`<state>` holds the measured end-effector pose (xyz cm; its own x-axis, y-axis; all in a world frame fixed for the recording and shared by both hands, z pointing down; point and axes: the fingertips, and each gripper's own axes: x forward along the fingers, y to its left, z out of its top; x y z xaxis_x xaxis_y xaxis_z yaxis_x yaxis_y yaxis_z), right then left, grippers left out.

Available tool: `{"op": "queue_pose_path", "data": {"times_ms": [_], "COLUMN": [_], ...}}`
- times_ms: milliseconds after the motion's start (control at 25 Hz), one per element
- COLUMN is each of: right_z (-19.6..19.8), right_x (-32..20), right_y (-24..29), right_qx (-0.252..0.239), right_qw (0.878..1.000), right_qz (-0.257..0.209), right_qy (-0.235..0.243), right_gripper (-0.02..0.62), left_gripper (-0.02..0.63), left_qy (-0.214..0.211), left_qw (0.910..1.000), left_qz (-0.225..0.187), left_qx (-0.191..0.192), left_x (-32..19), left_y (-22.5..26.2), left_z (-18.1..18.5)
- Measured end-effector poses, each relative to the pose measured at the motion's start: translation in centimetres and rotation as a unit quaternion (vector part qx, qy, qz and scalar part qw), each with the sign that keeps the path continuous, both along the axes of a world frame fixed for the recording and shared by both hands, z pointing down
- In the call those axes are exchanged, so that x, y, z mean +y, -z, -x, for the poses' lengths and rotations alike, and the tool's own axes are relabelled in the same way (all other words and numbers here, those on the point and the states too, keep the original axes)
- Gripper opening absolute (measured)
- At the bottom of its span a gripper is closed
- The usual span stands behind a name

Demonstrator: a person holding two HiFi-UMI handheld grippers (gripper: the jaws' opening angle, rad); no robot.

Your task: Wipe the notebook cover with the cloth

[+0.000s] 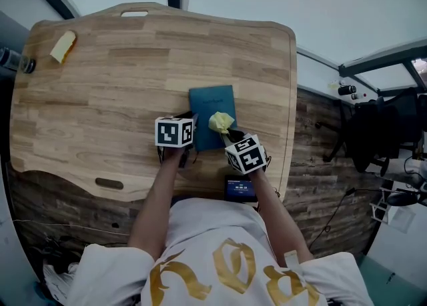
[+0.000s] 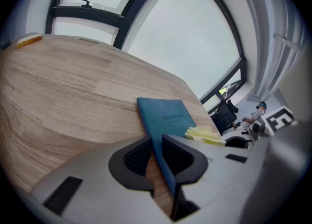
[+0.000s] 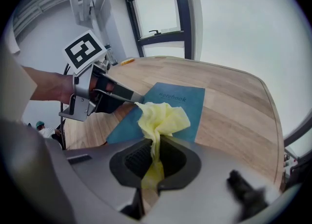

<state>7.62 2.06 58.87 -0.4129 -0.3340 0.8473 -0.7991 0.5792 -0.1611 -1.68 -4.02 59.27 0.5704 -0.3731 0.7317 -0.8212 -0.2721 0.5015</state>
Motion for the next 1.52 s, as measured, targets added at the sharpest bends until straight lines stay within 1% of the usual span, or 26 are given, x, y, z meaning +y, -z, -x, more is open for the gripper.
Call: {"op": "queue_pose_path", "data": {"times_ms": [480, 960, 1080, 1240, 1360, 1520], "right_z": [0.1, 0.7, 0.6, -0.2, -1.2, -1.9], "right_x": [-1.7, -6.5, -7.9, -10.2, -11.6, -12.4], "right_y": [-0.2, -0.2, -0.1, 0.1, 0.3, 0.5], "right_qx": [0.001, 0.015, 0.014, 0.024, 0.033, 0.038], "right_qw": [1.0, 0.999, 0.999, 0.996, 0.992, 0.99], "right_qz": [-0.002, -0.038, -0.047, -0.078, -0.097, -0.109], "right_qy": [-0.015, -0.011, -0.023, -0.043, -0.068, -0.084], "right_gripper": [0.037, 0.037, 0.037, 0.037, 0.037, 0.037], "left_gripper": [0.075, 0.075, 0.075, 0.075, 0.075, 0.075], "left_qy": [0.001, 0.002, 0.002, 0.001, 0.001, 0.001], "left_qw": [1.0, 1.0, 1.0, 1.0, 1.0, 1.0], "left_qz": [0.003, 0.002, 0.002, 0.003, 0.004, 0.003], "left_qx": [0.001, 0.001, 0.002, 0.004, 0.004, 0.003], "left_x": [0.0, 0.0, 0.0, 0.0, 0.0, -0.1], "left_y": [-0.1, 0.0, 0.0, 0.0, 0.0, 0.0], "left_z": [0.0, 0.0, -0.1, -0.1, -0.1, -0.1]}}
